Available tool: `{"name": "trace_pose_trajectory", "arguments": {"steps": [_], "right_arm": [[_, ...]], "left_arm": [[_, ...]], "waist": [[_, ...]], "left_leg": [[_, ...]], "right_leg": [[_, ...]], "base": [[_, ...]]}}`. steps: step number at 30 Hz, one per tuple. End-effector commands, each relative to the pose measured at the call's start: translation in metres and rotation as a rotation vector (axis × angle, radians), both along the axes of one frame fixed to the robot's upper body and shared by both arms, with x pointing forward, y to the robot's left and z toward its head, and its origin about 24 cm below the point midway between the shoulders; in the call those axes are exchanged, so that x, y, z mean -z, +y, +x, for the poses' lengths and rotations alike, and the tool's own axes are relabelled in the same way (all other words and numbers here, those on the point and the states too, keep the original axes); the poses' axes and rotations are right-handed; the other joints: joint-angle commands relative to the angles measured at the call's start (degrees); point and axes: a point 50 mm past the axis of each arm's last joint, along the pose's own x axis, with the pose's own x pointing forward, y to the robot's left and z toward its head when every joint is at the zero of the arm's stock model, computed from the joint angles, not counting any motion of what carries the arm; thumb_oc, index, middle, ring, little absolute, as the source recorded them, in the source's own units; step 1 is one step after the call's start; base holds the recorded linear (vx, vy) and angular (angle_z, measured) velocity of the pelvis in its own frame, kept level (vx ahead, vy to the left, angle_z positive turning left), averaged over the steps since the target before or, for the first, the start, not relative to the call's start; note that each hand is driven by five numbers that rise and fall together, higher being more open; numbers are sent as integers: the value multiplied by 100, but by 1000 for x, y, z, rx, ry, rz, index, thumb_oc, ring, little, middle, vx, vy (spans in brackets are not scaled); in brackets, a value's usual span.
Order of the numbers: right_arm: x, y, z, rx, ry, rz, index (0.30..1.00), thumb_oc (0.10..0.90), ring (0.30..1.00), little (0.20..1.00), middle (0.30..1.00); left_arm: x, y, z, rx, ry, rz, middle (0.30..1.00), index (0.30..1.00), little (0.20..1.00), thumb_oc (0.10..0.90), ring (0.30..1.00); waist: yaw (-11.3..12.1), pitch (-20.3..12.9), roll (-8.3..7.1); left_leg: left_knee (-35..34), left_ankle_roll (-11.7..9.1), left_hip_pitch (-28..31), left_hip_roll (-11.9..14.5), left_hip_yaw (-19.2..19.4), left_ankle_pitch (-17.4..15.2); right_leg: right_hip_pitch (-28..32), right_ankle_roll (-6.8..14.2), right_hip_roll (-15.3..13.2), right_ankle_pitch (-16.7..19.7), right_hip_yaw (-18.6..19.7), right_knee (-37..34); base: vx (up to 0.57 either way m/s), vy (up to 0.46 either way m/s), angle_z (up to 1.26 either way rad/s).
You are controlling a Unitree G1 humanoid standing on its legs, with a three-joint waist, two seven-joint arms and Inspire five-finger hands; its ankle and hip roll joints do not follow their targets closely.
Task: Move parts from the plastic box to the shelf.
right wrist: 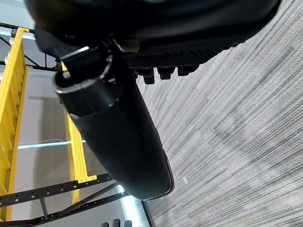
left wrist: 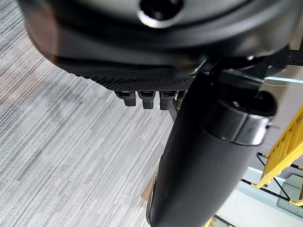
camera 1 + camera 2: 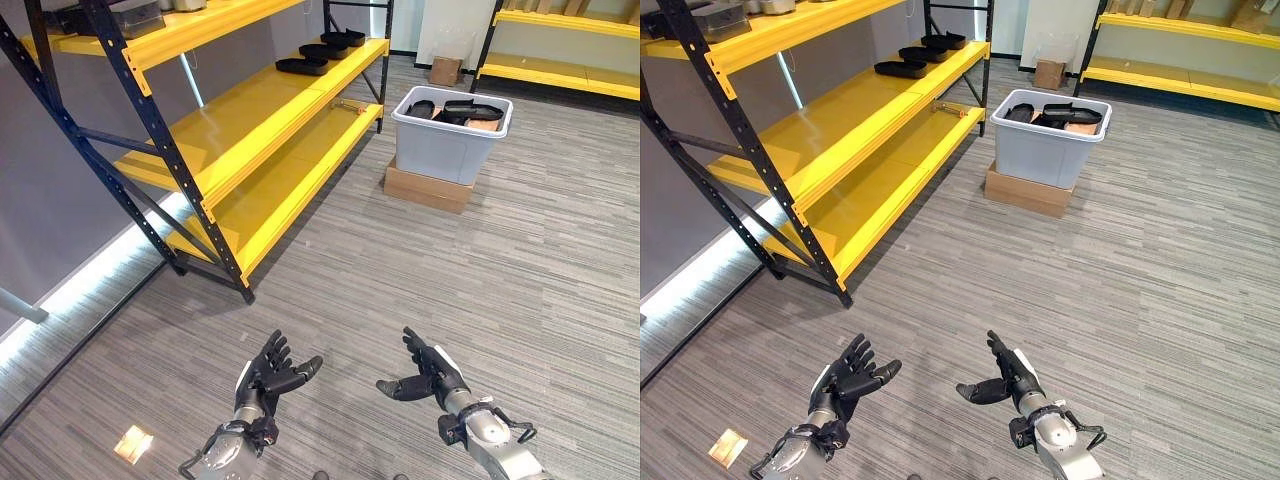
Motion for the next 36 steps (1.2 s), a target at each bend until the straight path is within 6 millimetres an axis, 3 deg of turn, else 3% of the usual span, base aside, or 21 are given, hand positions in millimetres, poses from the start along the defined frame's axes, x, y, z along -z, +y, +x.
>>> {"name": "trace_pose_trajectory", "arguments": {"steps": [1,29,36], "right_arm": [[-32,8,28,-41,-183,51,1000,900,1000,1000,1000],[-31,13,29,-61,-174,58,1000,900,1000,1000,1000],[-37,13,35,-76,-201,45,1000,900,1000,1000,1000]], "left_arm": [[-27,8,30,14,-180,27,1000,1000,1000,900,1000],[-27,10,30,14,-176,36,1000,1000,1000,900,1000],[-41,13,37,50,-245,105,1000,1000,1000,900,1000]], "waist": [[95,-198,-203],[103,-208,-211],[186,-139,-264]], "left_leg": [[-19,-210,119,223,-269,-239],[-47,-189,127,193,-273,-259],[19,-104,55,121,-278,-329]], "right_leg": [[199,156,-251,-330,44,158],[204,165,-256,-302,63,99],[69,236,-327,-295,121,255]], "base": [[0,0,0],[0,1,-1],[1,29,-2]]}}
